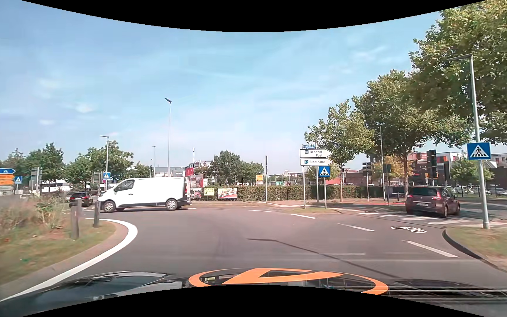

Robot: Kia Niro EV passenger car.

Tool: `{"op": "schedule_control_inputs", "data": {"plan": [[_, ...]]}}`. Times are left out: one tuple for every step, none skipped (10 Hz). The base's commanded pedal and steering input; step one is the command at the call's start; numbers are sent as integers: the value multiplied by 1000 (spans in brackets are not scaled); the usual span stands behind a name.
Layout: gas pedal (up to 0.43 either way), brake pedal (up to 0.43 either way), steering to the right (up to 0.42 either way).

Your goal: Follow the waypoints while adhering to traffic rules and regulations

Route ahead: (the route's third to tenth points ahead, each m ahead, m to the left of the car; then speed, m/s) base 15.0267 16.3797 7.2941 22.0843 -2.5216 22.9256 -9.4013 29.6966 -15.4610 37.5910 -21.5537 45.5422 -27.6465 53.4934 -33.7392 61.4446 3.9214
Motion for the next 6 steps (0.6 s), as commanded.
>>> {"op": "schedule_control_inputs", "data": {"plan": [[118,0,37],[118,0,23],[87,0,-9],[79,0,-39],[79,0,-61],[79,0,-77]]}}
